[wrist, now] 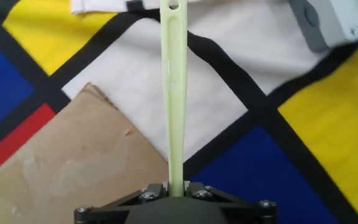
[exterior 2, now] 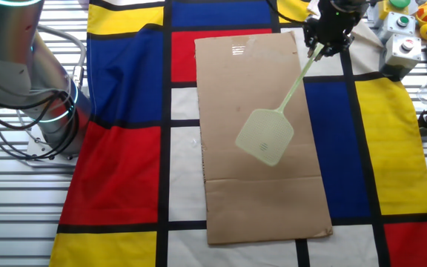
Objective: Swat with a flyswatter
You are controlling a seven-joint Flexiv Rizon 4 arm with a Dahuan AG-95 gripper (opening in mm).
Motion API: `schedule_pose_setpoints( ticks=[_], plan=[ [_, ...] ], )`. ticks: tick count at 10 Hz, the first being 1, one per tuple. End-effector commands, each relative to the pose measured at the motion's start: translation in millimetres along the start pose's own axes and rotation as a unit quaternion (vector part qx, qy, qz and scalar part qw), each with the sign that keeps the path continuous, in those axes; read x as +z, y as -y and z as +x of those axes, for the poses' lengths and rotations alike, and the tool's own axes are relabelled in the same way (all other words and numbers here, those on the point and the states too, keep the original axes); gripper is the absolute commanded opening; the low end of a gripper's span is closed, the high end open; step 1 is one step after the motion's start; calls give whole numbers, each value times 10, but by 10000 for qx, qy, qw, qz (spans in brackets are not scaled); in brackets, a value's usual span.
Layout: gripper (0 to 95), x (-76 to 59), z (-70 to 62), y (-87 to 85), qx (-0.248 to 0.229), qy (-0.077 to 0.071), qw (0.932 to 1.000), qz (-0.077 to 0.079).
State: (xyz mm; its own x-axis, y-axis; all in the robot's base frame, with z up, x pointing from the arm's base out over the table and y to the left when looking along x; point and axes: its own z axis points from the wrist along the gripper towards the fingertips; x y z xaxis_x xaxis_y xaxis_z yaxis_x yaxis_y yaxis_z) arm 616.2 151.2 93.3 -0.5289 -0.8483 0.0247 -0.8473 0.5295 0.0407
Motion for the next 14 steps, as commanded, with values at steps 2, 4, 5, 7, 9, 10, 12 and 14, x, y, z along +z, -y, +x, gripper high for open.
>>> schedule_pose_setpoints(
  ticks=[2,4,5,7,9,10,12,14],
  plan=[
    [0,0,-9,-8,246,455,9986,115],
    [0,10,-18,-16,387,779,9961,148],
    [0,21,-33,-30,384,872,9953,173],
    [0,44,-60,-57,89,870,9959,239],
    [0,60,-108,-109,-82,983,9946,328],
    [0,63,-122,-123,-112,1050,9936,389],
    [0,70,-129,-127,-198,1254,9909,446],
    [0,68,-131,-126,-179,1283,9906,448]
  ],
)
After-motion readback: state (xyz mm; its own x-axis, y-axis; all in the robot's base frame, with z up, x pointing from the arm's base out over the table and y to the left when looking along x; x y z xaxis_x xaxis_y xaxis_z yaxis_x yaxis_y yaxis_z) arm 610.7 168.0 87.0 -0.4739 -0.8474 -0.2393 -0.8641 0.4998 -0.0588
